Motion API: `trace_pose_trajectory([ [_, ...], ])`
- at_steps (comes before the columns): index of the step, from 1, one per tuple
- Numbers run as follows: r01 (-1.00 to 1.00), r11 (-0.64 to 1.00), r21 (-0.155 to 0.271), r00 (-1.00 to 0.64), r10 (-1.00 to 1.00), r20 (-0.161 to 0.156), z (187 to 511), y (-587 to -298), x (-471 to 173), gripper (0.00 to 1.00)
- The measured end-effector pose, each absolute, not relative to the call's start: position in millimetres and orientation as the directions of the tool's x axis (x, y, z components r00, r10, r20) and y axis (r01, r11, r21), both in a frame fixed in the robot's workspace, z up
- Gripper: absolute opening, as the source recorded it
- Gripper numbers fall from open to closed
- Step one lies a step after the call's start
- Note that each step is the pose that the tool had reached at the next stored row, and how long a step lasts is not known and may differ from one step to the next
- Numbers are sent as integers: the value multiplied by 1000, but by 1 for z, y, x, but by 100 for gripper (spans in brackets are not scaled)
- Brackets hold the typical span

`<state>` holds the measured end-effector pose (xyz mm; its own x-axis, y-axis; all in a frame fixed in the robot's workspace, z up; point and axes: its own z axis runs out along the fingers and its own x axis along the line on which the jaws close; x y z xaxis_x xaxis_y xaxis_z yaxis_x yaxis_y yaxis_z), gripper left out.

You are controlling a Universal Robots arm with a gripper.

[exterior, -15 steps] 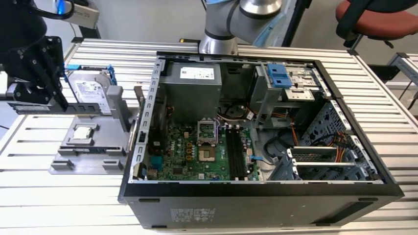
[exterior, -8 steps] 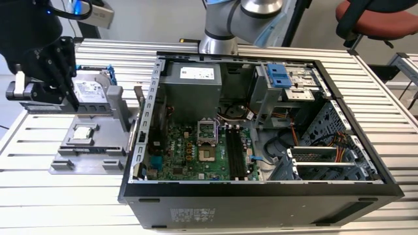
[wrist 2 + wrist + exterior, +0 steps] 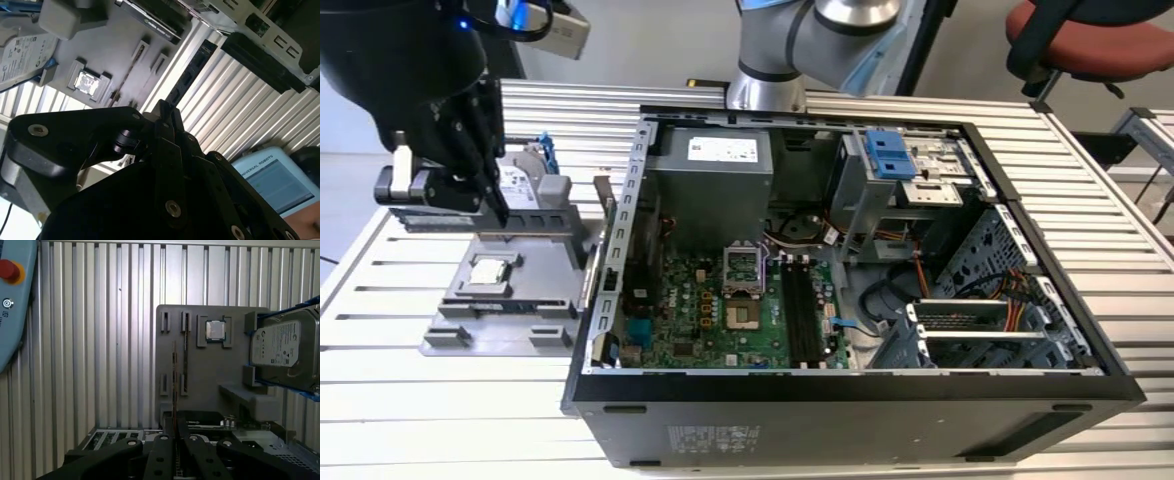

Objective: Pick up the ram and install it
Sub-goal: 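Pick up the ram and move it above insertion slot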

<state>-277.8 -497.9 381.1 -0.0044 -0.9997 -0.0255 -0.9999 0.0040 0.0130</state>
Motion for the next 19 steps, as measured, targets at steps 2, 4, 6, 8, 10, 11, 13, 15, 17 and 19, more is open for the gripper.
trace_pose_trajectory([
  [2, -1000, 4, 14, -4, -1000, -26, 381, -498, -271, 0],
  [4, -1000, 4, 14, -4, -1000, -26, 382, -498, -266, 0],
  [6, -1000, 4, 15, -4, -1000, -26, 382, -498, -262, 0],
  [8, -1000, 4, 15, -4, -1000, -25, 382, -498, -258, 0],
  [10, -1000, 4, 15, -4, -1000, -26, 382, -498, -254, 0],
  [11, -1000, 4, 16, -4, -1000, -26, 382, -498, -252, 0],
  [13, -1000, 4, 16, -4, -1000, -26, 382, -498, -248, 0],
  [15, -1000, 4, 16, -4, -1000, -26, 383, -498, -244, 0],
  [17, -1000, 4, 16, -4, -1000, -26, 382, -498, -240, 0],
  [19, -1000, 4, 16, -5, -1000, -25, 383, -498, -237, 0],
])
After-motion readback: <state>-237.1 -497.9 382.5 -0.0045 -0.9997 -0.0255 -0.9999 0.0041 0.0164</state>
